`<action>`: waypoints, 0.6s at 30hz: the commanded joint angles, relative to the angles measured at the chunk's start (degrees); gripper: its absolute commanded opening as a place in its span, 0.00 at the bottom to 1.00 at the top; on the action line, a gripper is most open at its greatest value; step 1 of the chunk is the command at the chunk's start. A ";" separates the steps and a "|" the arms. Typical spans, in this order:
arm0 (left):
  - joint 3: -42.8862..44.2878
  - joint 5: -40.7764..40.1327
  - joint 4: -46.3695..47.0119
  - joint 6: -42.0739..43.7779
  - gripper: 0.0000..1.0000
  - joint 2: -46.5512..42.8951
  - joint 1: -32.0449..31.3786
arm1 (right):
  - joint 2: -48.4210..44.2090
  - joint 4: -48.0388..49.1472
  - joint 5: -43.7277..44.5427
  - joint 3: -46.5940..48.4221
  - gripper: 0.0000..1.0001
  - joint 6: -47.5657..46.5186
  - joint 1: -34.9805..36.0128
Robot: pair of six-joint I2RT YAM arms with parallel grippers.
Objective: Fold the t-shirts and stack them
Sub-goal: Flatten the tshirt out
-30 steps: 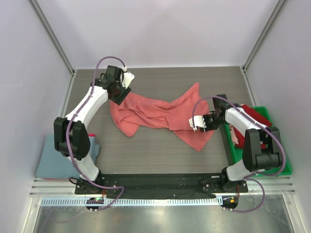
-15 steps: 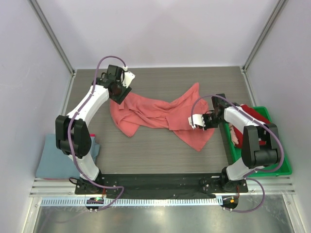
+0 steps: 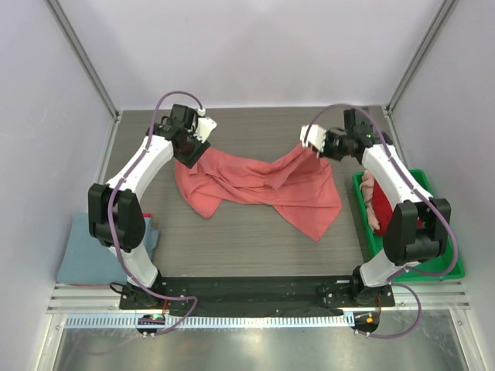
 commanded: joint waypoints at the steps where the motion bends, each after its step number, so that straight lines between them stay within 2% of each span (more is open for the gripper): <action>1: 1.65 6.12 -3.01 2.35 0.54 -1.07 -0.47 | -1.47 6.45 -1.03 7.51 0.01 16.14 0.20; 2: 2.36 6.31 -4.41 2.79 0.46 -0.36 -0.82 | -0.68 6.80 -0.59 8.48 0.01 17.37 0.28; 5: 6.22 6.31 -8.53 3.41 0.39 4.20 -1.70 | 1.17 7.59 0.55 10.94 0.01 19.84 0.28; 14: 12.11 1.93 -8.37 3.23 0.38 16.93 -1.61 | 1.96 10.06 2.57 11.30 0.01 23.36 1.43; 18: 13.88 0.43 -7.68 3.15 0.38 19.50 -1.70 | 1.79 10.15 3.10 11.30 0.01 23.62 1.60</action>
